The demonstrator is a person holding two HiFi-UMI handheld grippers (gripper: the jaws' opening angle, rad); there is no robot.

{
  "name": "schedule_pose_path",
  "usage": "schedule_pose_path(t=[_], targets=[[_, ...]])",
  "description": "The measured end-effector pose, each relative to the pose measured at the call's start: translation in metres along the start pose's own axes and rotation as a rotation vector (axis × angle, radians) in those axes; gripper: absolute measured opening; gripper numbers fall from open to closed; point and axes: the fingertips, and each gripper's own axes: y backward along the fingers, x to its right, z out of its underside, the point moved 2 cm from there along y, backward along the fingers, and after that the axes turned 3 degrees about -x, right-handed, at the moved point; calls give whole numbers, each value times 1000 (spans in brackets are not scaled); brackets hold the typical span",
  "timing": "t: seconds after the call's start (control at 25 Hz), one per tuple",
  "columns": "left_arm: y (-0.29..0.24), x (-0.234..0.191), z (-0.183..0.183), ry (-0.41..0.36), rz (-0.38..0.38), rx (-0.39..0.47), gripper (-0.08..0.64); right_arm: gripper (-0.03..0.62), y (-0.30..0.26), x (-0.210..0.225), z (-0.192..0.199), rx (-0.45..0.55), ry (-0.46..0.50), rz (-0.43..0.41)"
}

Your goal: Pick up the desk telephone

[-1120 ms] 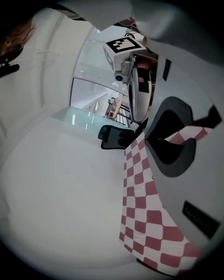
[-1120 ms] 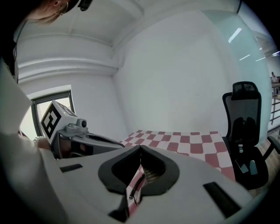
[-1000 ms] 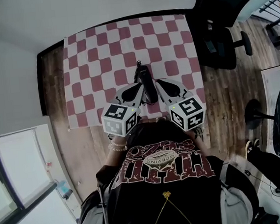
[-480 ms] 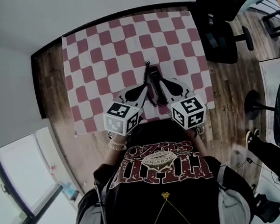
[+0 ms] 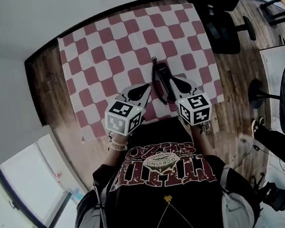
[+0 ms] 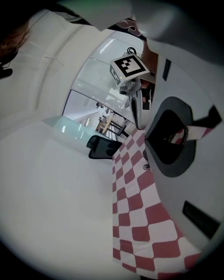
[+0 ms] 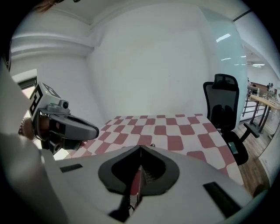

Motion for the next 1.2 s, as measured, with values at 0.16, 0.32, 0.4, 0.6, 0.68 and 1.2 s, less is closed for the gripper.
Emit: schedule_pose_path(t=[0.16, 0.32, 0.4, 0.6, 0.68, 1.2], targets=[[2, -4, 8, 3, 37, -5, 8, 19, -4, -3, 6, -8, -22, 28], [3, -6, 12, 5, 43, -31, 8, 20, -12, -2, 14, -30, -22, 44], [3, -6, 12, 7, 43, -34, 8, 20, -16, 0, 20, -61, -3, 52], [0, -8, 7, 19, 38, -21, 8, 20, -28, 7, 30, -142, 56, 61], [-1, -8, 5, 32, 30, -27, 8, 20, -34, 9, 35, -181, 83, 62], [-10, -16, 11, 32, 9, -60, 8, 21, -48, 11, 48, -263, 147, 67]])
